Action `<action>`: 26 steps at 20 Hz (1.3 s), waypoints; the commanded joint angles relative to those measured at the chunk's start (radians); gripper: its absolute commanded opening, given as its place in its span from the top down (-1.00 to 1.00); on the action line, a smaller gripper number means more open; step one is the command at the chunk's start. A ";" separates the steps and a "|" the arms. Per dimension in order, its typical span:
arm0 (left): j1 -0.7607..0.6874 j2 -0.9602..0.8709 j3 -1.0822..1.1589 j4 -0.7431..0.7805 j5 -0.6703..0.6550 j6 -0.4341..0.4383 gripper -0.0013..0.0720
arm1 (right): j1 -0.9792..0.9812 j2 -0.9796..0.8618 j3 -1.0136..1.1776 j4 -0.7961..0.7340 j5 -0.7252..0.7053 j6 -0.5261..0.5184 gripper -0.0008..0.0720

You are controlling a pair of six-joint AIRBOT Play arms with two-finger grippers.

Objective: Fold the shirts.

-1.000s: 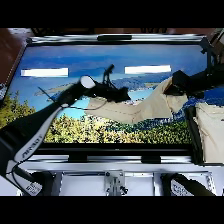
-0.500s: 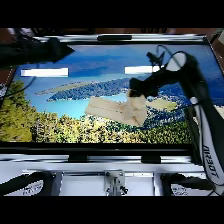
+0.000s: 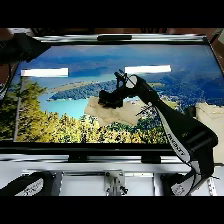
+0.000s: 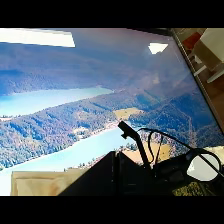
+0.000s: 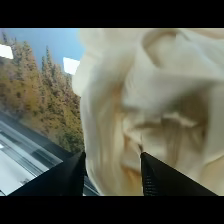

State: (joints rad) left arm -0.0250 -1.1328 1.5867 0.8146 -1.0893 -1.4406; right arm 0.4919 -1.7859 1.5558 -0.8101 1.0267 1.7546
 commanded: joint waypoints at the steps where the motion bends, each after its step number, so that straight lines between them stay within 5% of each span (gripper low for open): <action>1: 0.004 0.006 -0.041 0.001 -0.011 0.000 0.87 | 0.023 -0.032 0.001 0.161 -0.143 -0.056 -0.72; 6: 0.004 0.006 -0.058 0.001 -0.001 0.000 0.87 | -0.043 0.037 0.001 0.145 -0.108 -0.121 -0.72; 12: 0.004 0.006 -0.058 0.003 -0.002 0.019 0.87 | -0.284 0.168 -0.002 -0.459 0.415 -0.011 -0.72; 14: 0.006 0.005 -0.058 0.017 -0.010 0.018 0.87 | -0.378 0.168 -0.048 -0.449 0.530 -0.014 -0.81; 21: 0.006 -0.008 -0.061 0.062 -0.039 0.018 0.87 | -0.420 0.148 -0.341 -0.194 0.223 -0.048 -0.86; 26: 0.006 -0.008 -0.061 0.061 -0.039 0.018 0.87 | -0.373 0.072 -0.349 -0.037 0.155 -0.144 -0.86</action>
State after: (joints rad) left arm -0.0196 -1.1400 1.5257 0.8722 -1.1252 -1.4220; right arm 0.0944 -1.6810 1.2266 -0.9493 1.2434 1.6615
